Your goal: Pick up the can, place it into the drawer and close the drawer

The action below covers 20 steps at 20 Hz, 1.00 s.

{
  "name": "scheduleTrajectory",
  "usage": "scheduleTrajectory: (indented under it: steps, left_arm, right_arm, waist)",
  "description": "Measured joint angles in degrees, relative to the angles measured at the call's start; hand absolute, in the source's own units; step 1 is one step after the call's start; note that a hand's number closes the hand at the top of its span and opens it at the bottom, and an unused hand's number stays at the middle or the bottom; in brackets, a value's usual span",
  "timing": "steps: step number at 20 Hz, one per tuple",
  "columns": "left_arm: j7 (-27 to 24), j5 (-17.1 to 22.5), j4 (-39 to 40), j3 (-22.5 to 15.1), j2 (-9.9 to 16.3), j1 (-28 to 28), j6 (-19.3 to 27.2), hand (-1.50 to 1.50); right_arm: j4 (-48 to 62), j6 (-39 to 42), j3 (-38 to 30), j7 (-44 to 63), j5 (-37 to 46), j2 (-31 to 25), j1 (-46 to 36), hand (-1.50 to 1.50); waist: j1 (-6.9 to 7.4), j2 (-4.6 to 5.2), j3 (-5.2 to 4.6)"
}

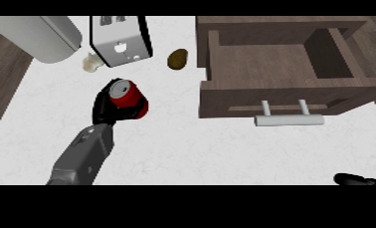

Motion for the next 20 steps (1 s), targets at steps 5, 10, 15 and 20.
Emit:
scheduleTrajectory:
  steps: [5, 10, 15, 20]
  left_arm:
    - [1.72, -0.51, -2.95, -1.79, -2.57, -2.04, -1.09, 1.50]
    - [7.70, -0.97, -8.58, -4.12, -3.97, -3.85, -0.73, 1.50]
    - [15.95, -1.44, -17.44, -7.49, -4.99, -6.14, 1.42, 1.50]
    - [25.48, -0.34, -27.85, -12.21, -6.26, -7.09, 4.55, 1.50]
  right_arm:
    - [0.06, -0.64, -0.51, 0.44, 0.79, -0.23, -0.54, -1.50]
    - [-1.38, -1.16, -1.12, 1.74, 1.13, -0.72, -0.88, -1.50]
    - [-2.25, -1.40, -0.85, 2.04, 1.79, -0.26, -0.30, -1.50]
    - [-2.43, -1.01, -1.56, 1.73, 1.40, -0.35, 0.33, -1.50]
  waist:
    - [0.55, -0.19, 0.05]
    - [1.04, -0.42, 0.07]
    - [1.48, -0.63, 0.11]
    - [1.48, -0.70, 0.12]
